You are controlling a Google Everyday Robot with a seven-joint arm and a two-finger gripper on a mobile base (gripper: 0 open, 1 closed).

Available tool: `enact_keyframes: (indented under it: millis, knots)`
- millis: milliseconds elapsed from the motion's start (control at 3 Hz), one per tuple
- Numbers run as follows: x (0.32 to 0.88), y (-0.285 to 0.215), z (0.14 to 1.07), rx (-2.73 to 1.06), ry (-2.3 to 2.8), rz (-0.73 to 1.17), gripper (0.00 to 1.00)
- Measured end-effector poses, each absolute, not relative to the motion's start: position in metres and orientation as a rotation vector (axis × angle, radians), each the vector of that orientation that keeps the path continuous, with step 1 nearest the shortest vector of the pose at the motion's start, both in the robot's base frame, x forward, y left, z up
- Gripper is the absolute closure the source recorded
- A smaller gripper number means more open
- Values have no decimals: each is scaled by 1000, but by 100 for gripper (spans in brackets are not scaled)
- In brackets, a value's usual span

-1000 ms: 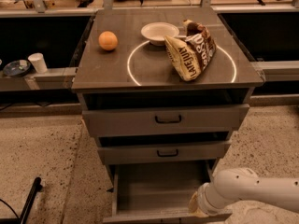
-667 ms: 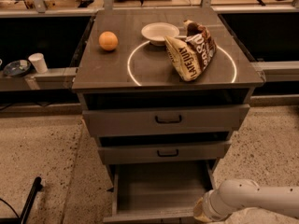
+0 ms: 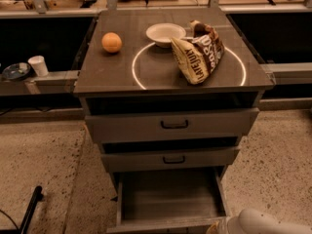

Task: Close bottom drawer

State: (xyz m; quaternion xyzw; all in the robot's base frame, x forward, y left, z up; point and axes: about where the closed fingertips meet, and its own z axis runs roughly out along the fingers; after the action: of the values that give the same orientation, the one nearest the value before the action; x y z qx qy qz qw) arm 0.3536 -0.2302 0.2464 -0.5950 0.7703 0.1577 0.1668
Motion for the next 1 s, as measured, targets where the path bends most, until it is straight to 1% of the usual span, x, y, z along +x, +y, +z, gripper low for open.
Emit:
enact_keyframes:
  millis: [667,1000]
  knots:
    - [338,-233,172,-1735,2020,493,100]
    - [344,-230,155,-1730,1974,464,100]
